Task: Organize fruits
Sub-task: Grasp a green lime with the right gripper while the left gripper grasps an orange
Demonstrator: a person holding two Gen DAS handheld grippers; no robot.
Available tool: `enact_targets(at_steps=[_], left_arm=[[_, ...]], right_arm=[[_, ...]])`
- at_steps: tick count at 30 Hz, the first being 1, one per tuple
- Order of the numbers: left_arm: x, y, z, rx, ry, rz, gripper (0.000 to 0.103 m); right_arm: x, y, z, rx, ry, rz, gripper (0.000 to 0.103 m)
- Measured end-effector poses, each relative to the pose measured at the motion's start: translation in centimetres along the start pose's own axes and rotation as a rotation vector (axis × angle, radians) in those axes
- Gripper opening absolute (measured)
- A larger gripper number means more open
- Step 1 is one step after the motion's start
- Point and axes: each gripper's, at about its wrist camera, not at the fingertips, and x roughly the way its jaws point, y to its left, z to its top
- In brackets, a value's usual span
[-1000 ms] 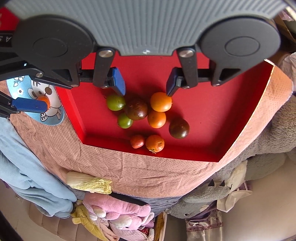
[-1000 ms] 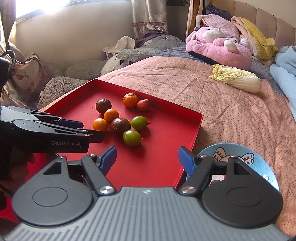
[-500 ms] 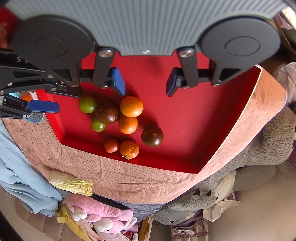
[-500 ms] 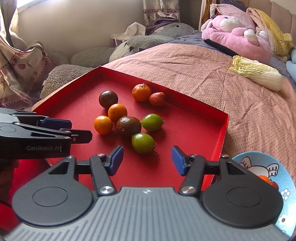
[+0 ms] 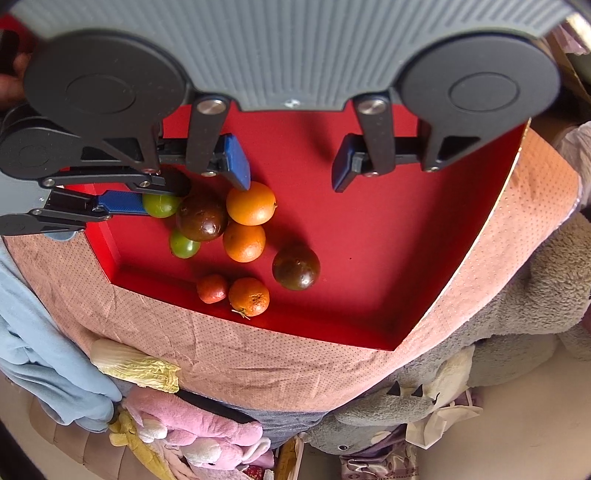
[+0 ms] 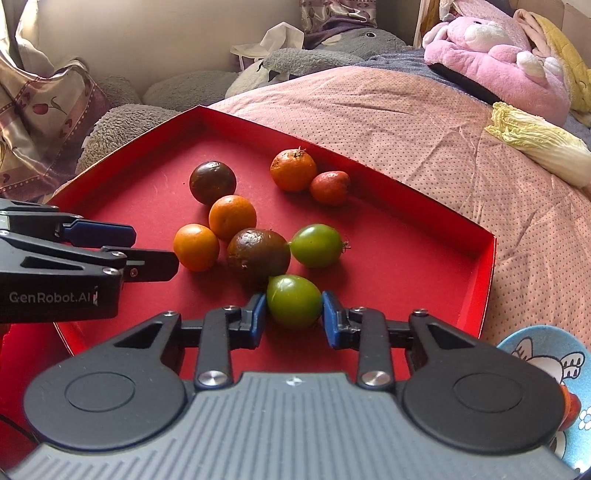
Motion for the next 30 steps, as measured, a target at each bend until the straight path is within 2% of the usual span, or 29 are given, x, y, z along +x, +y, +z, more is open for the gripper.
enact_targets(at_steps=[7, 22, 28, 30], left_arm=[[0.4, -0.7, 0.2, 0.017, 0.001, -0.034, 0.052], [2.1, -1.7, 1.3, 0.008, 0.013, -0.023, 0.050], [1.9, -1.8, 0.9, 0.004, 0.013, -0.036, 0.037], [1.8, -2.1, 0.8, 0.010, 0.011, -0.027, 0.037]], right_arm=[[-1.0, -0.6, -1.1, 0.026, 0.004, -0.012, 0.037], [-3.1, -1.2, -2.8, 0.091, -0.010, -0.004, 0.037], [-3.6, -1.3, -2.8, 0.099, -0.019, -0.008, 0.037], [-3.7, -1.3, -2.9, 0.100, -0.019, -0.007, 0.037]])
